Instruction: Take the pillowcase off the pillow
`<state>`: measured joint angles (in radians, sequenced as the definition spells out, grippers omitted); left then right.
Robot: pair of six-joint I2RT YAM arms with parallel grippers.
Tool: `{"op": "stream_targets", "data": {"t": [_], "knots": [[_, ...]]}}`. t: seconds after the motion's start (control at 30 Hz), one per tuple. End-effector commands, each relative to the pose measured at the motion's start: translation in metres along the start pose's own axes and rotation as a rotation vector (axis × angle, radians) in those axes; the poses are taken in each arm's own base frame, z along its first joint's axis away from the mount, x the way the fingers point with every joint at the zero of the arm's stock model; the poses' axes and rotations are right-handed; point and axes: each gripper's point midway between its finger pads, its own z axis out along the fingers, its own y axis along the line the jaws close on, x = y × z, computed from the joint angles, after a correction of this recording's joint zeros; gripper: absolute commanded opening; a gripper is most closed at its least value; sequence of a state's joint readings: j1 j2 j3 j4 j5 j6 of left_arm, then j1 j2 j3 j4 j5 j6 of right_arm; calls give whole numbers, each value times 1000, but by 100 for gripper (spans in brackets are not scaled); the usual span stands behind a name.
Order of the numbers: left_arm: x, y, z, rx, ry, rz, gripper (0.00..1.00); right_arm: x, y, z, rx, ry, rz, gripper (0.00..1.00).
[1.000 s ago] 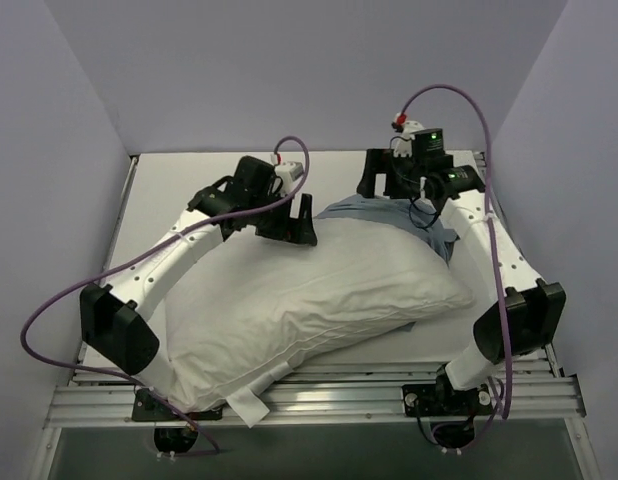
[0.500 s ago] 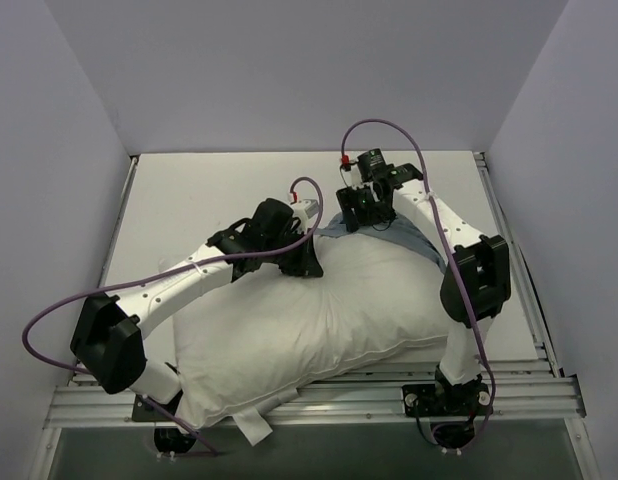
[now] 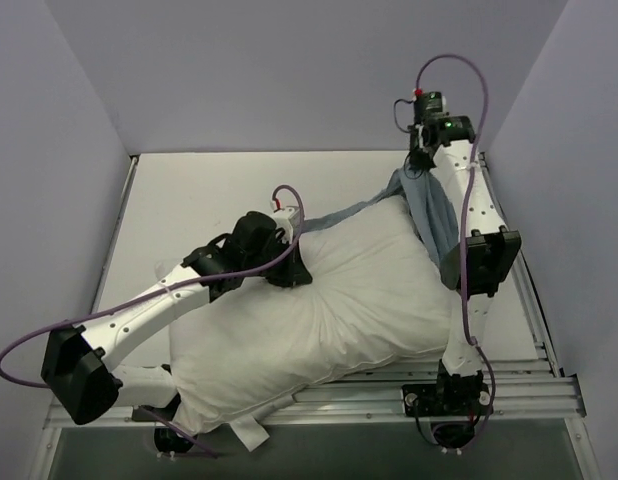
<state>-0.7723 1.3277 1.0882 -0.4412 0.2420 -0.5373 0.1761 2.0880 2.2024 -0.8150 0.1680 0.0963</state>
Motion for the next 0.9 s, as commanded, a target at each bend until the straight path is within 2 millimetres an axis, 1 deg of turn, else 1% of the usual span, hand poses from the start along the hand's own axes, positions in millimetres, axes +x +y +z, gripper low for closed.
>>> {"op": "stream_targets", "data": {"t": [0.0,0.03,0.1,0.13,0.17,0.2,0.23,0.27,0.3,0.33,0.37,0.4,0.43,0.47,0.5,0.53,0.57,0.6,0.63,0.7,0.73,0.77,0.8,0.83,0.87], "knots": [[59,60,-26,-225,173,-84,2,-67,-109,-60,310,-234,199,0],[55,62,-32,-229,153,-92,2,-78,-118,-67,326,-281,225,0],[44,75,-43,-262,121,-108,2,-99,-140,-93,355,-377,274,0],[37,77,-50,-269,97,-98,2,-112,-146,-103,363,-440,301,0],[31,81,-55,-281,80,-99,2,-119,-154,-122,373,-495,330,0],[16,86,-66,-300,44,-112,2,-121,-162,-128,398,-517,348,0],[6,91,-74,-328,9,-98,2,-129,-173,-137,410,-568,382,0],[-1,95,-81,-345,-15,-93,2,-132,-186,-153,419,-610,419,0],[-10,104,-89,-376,-41,-105,2,-134,-191,-160,414,-634,431,0],[-24,107,-98,-395,-80,-106,2,-137,-199,-161,420,-662,450,0],[-30,116,-104,-431,-100,-107,2,-140,-202,-180,414,-707,456,0],[-41,131,-113,-468,-133,-136,2,-142,-202,-186,404,-731,453,0],[-50,139,-115,-486,-147,-151,2,-148,-199,-188,376,-769,446,0],[-59,146,-118,-497,-173,-165,2,-153,-197,-205,347,-817,439,0],[-67,165,-120,-533,-183,-201,2,-161,-194,-216,326,-863,424,0],[-83,169,-125,-543,-220,-209,2,-165,-189,-219,294,-880,404,0],[-95,176,-128,-557,-248,-219,2,-168,-189,-234,280,-916,391,0],[-107,182,-130,-569,-272,-228,2,-174,-188,-243,274,-950,361,0],[-128,189,-134,-580,-310,-241,2,-177,-182,-248,245,-969,334,0],[-156,194,-136,-588,-367,-238,2,-181,-174,-268,207,-1026,289,0],[-163,203,-129,-601,-359,-248,2,-182,-168,-270,189,-1036,241,0],[-187,196,-136,-589,-409,-232,2,-178,-156,-270,141,-1038,197,0],[-195,199,-135,-589,-420,-236,2,-177,-141,-271,108,-1040,168,0],[-200,207,-126,-592,-410,-253,2,-172,-134,-273,92,-1035,137,0],[-215,203,-130,-582,-446,-247,2,-162,-106,-251,29,-979,98,0]]}}
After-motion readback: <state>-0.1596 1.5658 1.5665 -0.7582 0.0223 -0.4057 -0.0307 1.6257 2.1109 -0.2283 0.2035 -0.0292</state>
